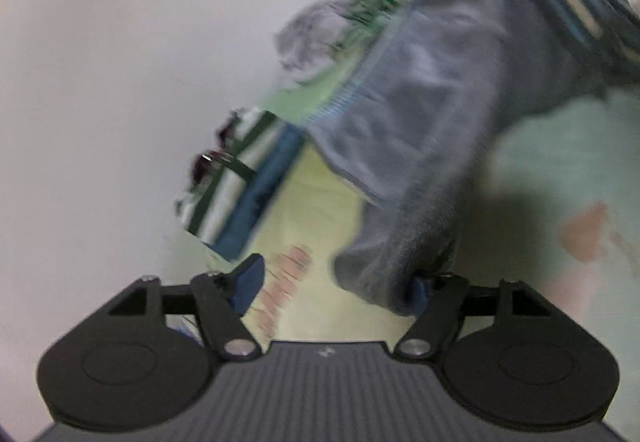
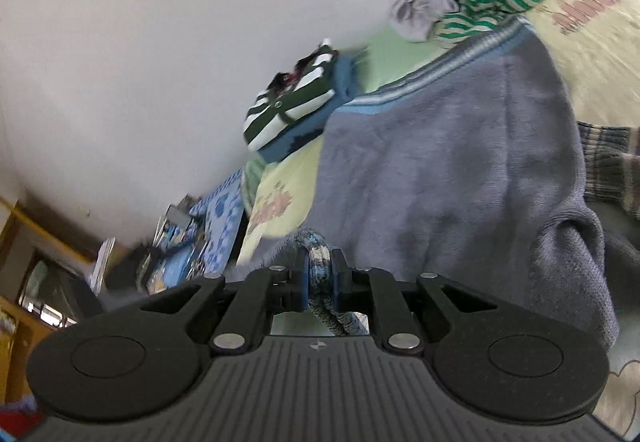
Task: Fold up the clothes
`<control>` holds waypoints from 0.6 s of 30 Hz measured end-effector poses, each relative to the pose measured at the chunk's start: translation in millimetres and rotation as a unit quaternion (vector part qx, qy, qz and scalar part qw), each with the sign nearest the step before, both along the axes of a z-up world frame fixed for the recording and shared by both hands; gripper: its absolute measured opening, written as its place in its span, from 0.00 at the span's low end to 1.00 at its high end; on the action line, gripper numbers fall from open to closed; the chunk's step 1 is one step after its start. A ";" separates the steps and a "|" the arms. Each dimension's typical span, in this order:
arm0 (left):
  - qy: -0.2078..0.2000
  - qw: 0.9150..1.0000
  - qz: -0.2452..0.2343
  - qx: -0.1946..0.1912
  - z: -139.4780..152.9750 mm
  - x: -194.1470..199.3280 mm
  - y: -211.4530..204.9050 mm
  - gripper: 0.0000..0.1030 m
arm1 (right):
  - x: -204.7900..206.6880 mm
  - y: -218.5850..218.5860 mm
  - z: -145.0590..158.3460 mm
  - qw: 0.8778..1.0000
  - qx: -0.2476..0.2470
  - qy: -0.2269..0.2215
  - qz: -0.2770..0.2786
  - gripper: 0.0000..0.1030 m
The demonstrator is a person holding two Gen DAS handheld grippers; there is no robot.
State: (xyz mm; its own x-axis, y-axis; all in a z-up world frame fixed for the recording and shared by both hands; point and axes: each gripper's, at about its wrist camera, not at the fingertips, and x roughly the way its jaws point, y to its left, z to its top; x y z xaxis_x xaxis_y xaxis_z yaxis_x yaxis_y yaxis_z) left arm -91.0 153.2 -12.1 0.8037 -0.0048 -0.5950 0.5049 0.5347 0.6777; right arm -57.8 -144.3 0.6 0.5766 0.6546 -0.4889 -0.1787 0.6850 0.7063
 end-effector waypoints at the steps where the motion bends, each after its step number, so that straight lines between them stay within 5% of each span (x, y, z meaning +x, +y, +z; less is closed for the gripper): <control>1: 0.011 1.000 0.004 0.000 -9.5 -3.3 -2.5 0.74 | 2.1 0.8 -1.5 1.000 -0.018 0.001 -0.004 0.11; 6: -0.008 0.999 0.045 0.005 -42.3 -1.6 -18.3 0.74 | 9.0 1.0 -16.9 0.996 -0.091 0.010 -0.019 0.11; 8: -0.033 0.997 0.066 0.017 -52.1 6.8 -23.5 0.58 | 9.4 -5.5 -25.9 0.994 -0.103 0.020 -0.023 0.11; 11: -0.079 0.992 0.082 0.044 -57.0 15.7 -31.0 0.16 | 8.5 -9.6 -33.0 0.994 -0.103 0.035 -0.014 0.11; 14: -0.134 0.986 0.081 0.055 -45.3 15.2 -37.1 0.13 | 4.2 -2.9 -36.3 0.992 -0.116 0.038 0.011 0.12; 18: -0.158 0.982 0.103 0.028 -4.8 7.7 -23.2 0.13 | -5.7 16.5 -33.5 0.989 -0.132 0.021 0.064 0.12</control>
State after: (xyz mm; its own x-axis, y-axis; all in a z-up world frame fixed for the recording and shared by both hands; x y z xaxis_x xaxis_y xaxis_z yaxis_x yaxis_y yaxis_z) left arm -83.3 130.0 -16.8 0.9286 0.2026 -0.3110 0.1502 0.5610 0.8141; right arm -63.5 -127.8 -32.9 0.4724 0.5678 -0.6741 -0.2509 0.8198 0.5147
